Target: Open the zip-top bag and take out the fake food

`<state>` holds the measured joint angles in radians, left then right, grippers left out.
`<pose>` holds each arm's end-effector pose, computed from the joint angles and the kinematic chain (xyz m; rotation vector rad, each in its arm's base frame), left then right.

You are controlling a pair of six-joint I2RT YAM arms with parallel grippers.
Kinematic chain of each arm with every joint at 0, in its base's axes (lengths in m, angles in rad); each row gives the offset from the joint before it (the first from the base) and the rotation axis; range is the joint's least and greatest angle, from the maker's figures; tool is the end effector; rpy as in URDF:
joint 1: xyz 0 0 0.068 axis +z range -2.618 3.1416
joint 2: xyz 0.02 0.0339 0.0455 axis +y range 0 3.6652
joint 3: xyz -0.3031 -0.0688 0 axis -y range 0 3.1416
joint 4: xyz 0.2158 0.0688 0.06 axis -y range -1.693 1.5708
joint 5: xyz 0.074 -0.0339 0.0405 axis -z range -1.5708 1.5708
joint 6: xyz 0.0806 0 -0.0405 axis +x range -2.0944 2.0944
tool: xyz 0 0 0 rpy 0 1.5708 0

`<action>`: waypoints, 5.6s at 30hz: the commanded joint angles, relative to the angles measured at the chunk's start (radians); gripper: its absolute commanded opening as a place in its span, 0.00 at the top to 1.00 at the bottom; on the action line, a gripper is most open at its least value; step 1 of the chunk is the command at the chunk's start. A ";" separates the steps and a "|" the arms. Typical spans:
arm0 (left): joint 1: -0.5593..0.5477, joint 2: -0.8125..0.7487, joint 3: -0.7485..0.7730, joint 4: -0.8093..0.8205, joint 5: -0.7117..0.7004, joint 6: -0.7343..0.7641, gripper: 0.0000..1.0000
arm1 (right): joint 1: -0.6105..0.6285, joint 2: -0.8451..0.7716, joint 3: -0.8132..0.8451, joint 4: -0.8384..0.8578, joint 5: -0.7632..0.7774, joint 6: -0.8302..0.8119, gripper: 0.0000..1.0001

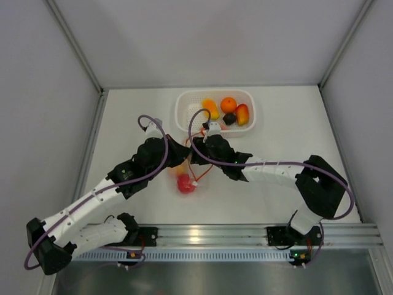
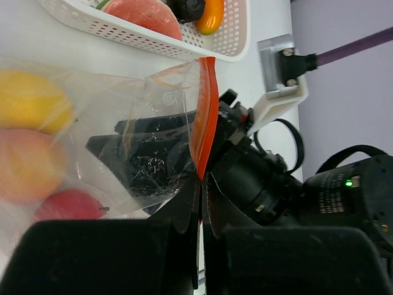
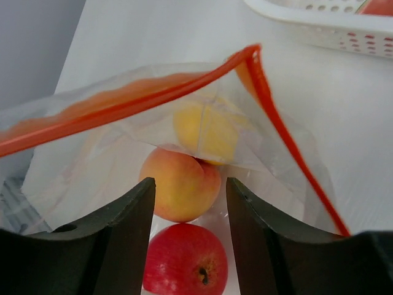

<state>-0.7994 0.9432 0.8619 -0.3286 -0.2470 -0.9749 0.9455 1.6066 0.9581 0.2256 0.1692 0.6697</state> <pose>0.1546 -0.1307 0.3405 -0.3504 2.0538 -0.8930 0.2329 0.2994 0.2709 -0.1740 2.0882 0.8549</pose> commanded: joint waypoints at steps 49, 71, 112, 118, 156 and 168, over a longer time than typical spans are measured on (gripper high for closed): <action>-0.004 0.088 -0.023 0.108 -0.009 0.107 1.00 | -0.139 0.153 0.094 -0.310 0.248 -0.243 0.31; -0.003 0.147 0.193 -0.009 -0.009 0.329 1.00 | 0.042 -0.264 0.110 -0.401 0.038 -0.415 0.46; -0.003 0.051 0.103 -0.129 -0.106 0.211 1.00 | -0.366 0.576 1.093 -0.629 -0.215 -0.516 0.19; -0.003 0.045 0.104 -0.130 -0.090 0.211 1.00 | -0.379 0.525 1.061 -0.606 -0.181 -0.454 0.01; -0.007 0.091 0.155 -0.127 -0.052 0.127 1.00 | 0.019 -0.200 0.225 -0.488 0.093 -0.108 0.60; -0.018 0.082 0.152 -0.127 -0.012 0.119 1.00 | 0.067 0.045 0.321 -0.496 0.279 0.014 0.61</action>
<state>-0.8085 1.0367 0.9783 -0.4717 -0.2787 -0.8444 0.9928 1.6234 1.2274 -0.3054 0.3508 0.6250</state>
